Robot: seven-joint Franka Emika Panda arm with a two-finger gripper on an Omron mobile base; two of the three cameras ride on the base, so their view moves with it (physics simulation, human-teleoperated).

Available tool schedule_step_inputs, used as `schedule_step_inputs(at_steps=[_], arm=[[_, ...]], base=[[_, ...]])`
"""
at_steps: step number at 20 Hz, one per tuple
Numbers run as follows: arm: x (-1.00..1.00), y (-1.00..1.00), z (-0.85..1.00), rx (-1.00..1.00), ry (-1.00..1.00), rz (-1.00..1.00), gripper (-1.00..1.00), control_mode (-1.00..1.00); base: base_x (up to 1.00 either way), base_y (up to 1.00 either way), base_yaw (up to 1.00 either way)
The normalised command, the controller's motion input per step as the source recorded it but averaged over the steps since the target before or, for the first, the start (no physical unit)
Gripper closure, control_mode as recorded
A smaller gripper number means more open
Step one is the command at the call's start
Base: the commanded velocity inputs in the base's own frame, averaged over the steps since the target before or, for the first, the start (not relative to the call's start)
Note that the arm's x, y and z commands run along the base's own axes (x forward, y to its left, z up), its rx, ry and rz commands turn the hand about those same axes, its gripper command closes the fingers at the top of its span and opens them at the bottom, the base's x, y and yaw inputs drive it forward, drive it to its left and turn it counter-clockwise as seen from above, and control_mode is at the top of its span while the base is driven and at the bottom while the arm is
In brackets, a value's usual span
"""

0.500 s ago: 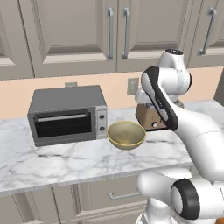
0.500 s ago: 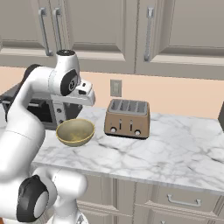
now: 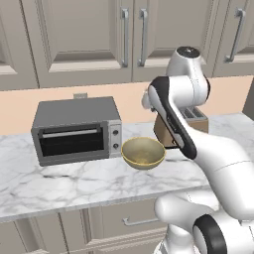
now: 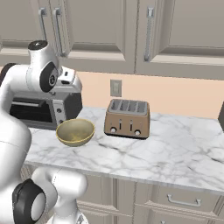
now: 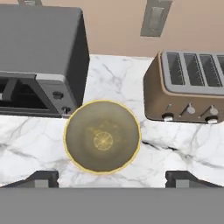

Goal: Open the cabinet and setup a tea strainer by placing it in the bowl upright.

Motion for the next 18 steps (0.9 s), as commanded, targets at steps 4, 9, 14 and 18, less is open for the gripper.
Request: schedule_step_inputs(at_steps=[4, 9, 14, 18], arm=[[0.0, 0.23, 0.8, -0.04, -0.36, 0.0, -1.0, -1.0], [0.0, 0.02, 0.83, 0.0, -0.48, -0.02, -1.0, -1.0], [0.0, 0.0, 0.76, 0.12, -0.33, 0.0, -1.0, -1.0], [0.11, -0.02, 0.42, 0.2, -0.04, 0.0, -1.0, -1.0]], base=[[0.0, 0.0, 0.0], [0.0, 0.0, 0.0], [0.0, 0.0, 0.0], [0.0, 0.0, 0.0]])
